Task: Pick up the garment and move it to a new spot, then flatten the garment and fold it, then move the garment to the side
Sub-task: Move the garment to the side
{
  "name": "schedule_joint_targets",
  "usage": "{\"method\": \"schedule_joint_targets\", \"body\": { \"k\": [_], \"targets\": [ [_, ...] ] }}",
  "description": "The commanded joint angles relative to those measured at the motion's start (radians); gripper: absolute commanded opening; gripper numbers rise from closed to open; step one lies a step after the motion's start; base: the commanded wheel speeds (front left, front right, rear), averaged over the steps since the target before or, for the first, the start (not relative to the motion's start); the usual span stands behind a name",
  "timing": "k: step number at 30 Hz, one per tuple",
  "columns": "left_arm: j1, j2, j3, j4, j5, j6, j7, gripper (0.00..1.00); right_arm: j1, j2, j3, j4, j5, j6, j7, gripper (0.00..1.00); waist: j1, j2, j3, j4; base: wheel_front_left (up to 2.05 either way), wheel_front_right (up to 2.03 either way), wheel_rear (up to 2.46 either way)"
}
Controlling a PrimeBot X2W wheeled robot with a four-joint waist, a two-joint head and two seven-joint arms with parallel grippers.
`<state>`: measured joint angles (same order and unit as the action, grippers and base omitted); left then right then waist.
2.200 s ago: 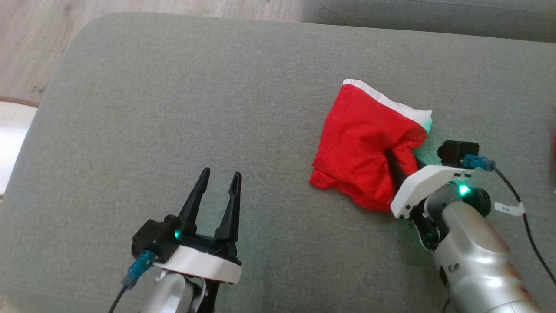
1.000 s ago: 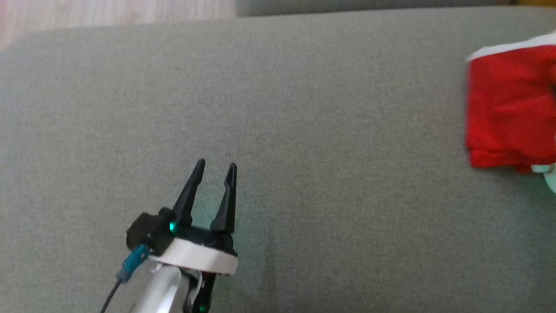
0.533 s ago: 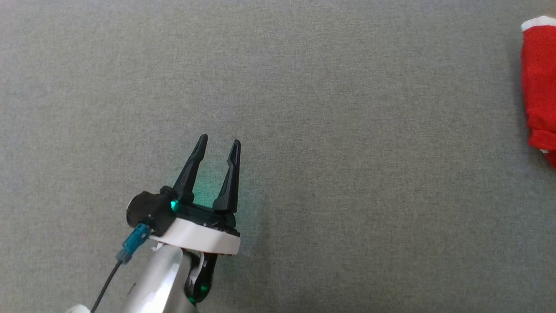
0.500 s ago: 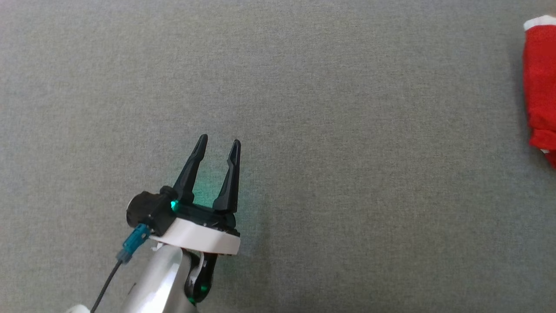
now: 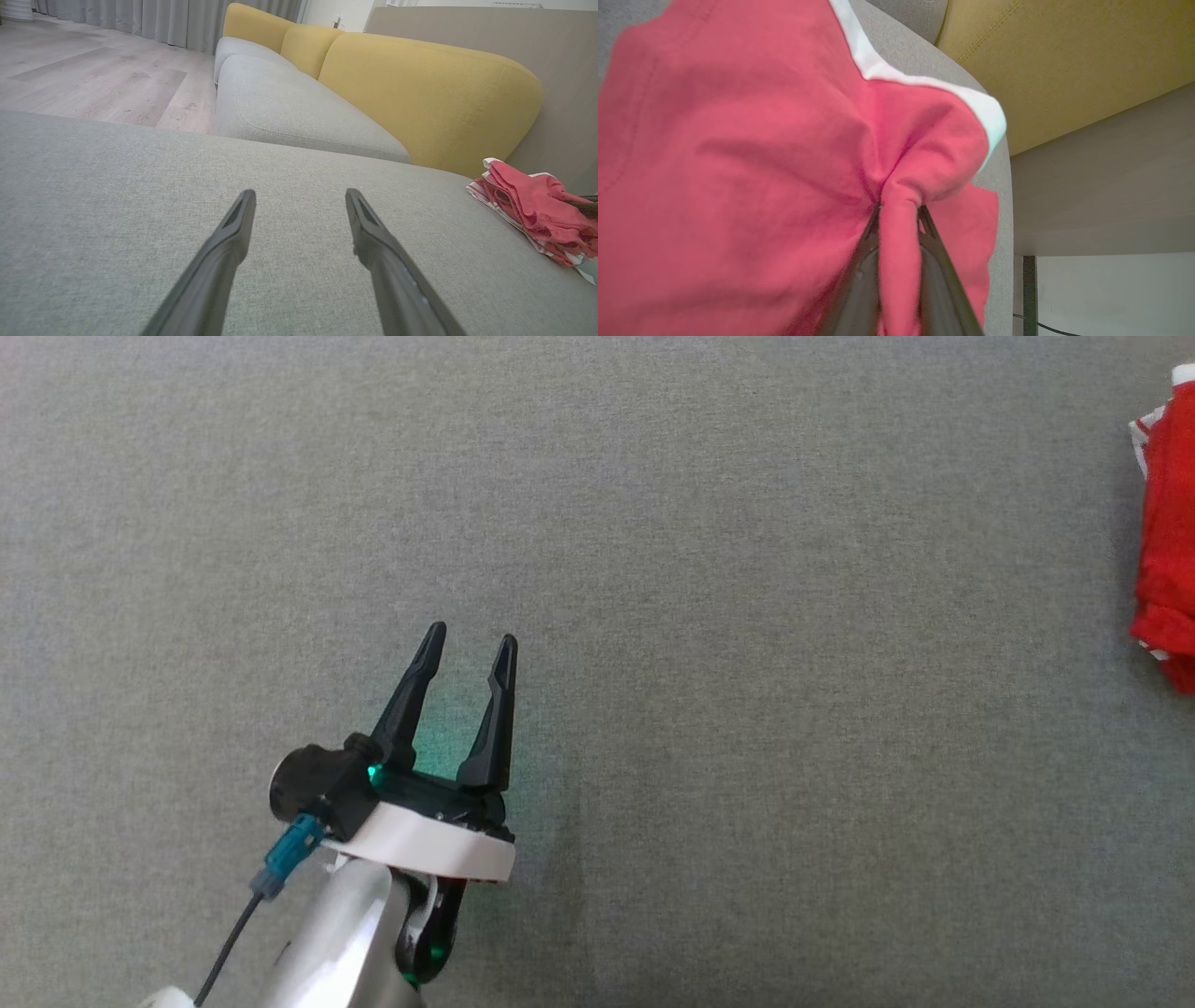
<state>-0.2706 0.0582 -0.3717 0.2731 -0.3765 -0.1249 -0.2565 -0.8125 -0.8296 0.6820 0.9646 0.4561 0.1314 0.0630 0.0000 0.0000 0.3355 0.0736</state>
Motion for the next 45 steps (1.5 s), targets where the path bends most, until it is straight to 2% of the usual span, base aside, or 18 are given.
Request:
{"method": "schedule_joint_targets", "body": {
  "k": [1, 6, 7, 8, 17, 20, 23, 27, 30, 36, 37, 38, 39, 43, 45],
  "targets": [
    [-0.029, 0.018, 0.023, -0.026, 0.01, -0.006, -0.005, 1.0, -0.003, -0.034, 0.005, -0.002, -0.004, -0.001, 0.002, 0.0, 0.0, 0.0, 0.0, -0.001, 0.0, 0.0, 0.0],
    [-0.027, 0.019, 0.021, -0.024, 0.012, -0.006, -0.005, 1.0, -0.021, -0.034, -0.006, 0.015, -0.019, -0.001, -0.005, 0.0, 0.0, 0.0, -0.002, -0.003, 0.0, 0.0, 0.0],
    [-0.028, 0.019, 0.021, -0.023, 0.011, -0.006, -0.005, 1.0, -0.026, -0.033, -0.011, 0.019, -0.024, -0.001, -0.012, 0.75, 0.0, 0.0, -0.004, -0.003, 0.0, 0.0, 0.0],
    [-0.028, 0.019, 0.021, -0.022, 0.01, -0.006, -0.005, 1.0, -0.029, -0.03, -0.015, 0.024, -0.028, -0.001, -0.014, 1.0, 0.0, 0.0, -0.006, -0.003, 0.0, 0.0, 0.0],
    [-0.004, 0.021, 0.032, -0.016, 0.008, -0.006, -0.005, 1.0, -0.065, 0.012, -0.07, 0.059, -0.06, -0.001, -0.046, 1.0, 0.0, 0.0, -0.077, -0.022, 0.0, 0.0, 0.0],
    [0.009, 0.021, 0.043, -0.018, 0.007, -0.006, -0.005, 1.0, -0.087, 0.033, -0.109, 0.061, -0.081, -0.001, -0.09, 1.0, 0.0, 0.0, -0.115, -0.031, 0.0, 0.0, 0.0],
    [0.025, 0.02, 0.059, -0.029, 0.006, -0.006, -0.005, 1.0, -0.103, 0.083, -0.167, 0.053, -0.091, -0.001, -0.152, 1.0, 0.0, 0.0, -0.154, -0.04, 0.0, 0.0, 0.0],
    [0.053, 0.016, 0.089, -0.048, 0.0, -0.006, -0.005, 1.0, -0.07, 0.17, -0.229, 0.002, -0.098, -0.001, -0.262, 1.0, 0.0, 0.0, -0.21, -0.052, 0.0, 0.0, 0.0],
    [0.072, 0.012, 0.108, -0.065, 0.006, -0.006, -0.005, 1.0, -0.025, 0.252, -0.291, -0.069, -0.1, -0.001, -0.305, 1.0, 0.0, 0.0, -0.243, -0.058, 0.0, 0.0, 0.0],
    [0.125, 0.003, 0.14, -0.108, -0.034, -0.006, -0.005, 1.0, 0.164, 0.471, -0.489, -0.274, -0.074, -0.001, -0.323, 1.0, 0.0, 0.0, -0.302, -0.067, 0.0, 0.0, 0.0],
    [0.139, 0.002, 0.151, -0.112, -0.032, -0.006, -0.005, 1.0, 0.241, 0.552, -0.541, -0.355, -0.08, -0.001, -0.324, 1.0, 0.0, 0.0, -0.31, -0.069, 0.0, 0.0, 0.0],
    [0.144, 0.001, 0.157, -0.114, -0.031, -0.006, -0.005, 1.0, 0.282, 0.591, -0.561, -0.395, -0.092, -0.001, -0.324, 1.0, 0.0, 0.0, -0.312, -0.07, 0.0, 0.0, 0.0],
    [0.144, 0.001, 0.157, -0.114, -0.031, -0.006, -0.005, 1.0, 0.282, 0.591, -0.561, -0.395, -0.092, -0.001, -0.324, 1.0, 0.0, 0.0, -0.312, -0.07, 0.0, 0.0, 0.0],
    [0.165, -0.002, 0.173, -0.111, -0.031, -0.006, -0.005, 1.0, 0.451, 0.707, -0.604, -0.538, -0.199, -0.001, -0.324, 1.0, 0.0, 0.0, -0.315, -0.072, 0.0, 0.0, 0.0],
    [0.171, -0.004, 0.172, -0.104, -0.036, -0.006, -0.005, 1.0, 0.528, 0.734, -0.619, -0.584, -0.265, -0.001, -0.324, 1.0, 0.0, 0.0, -0.315, -0.07, 0.0, 0.0, 0.0]
  ]
}}
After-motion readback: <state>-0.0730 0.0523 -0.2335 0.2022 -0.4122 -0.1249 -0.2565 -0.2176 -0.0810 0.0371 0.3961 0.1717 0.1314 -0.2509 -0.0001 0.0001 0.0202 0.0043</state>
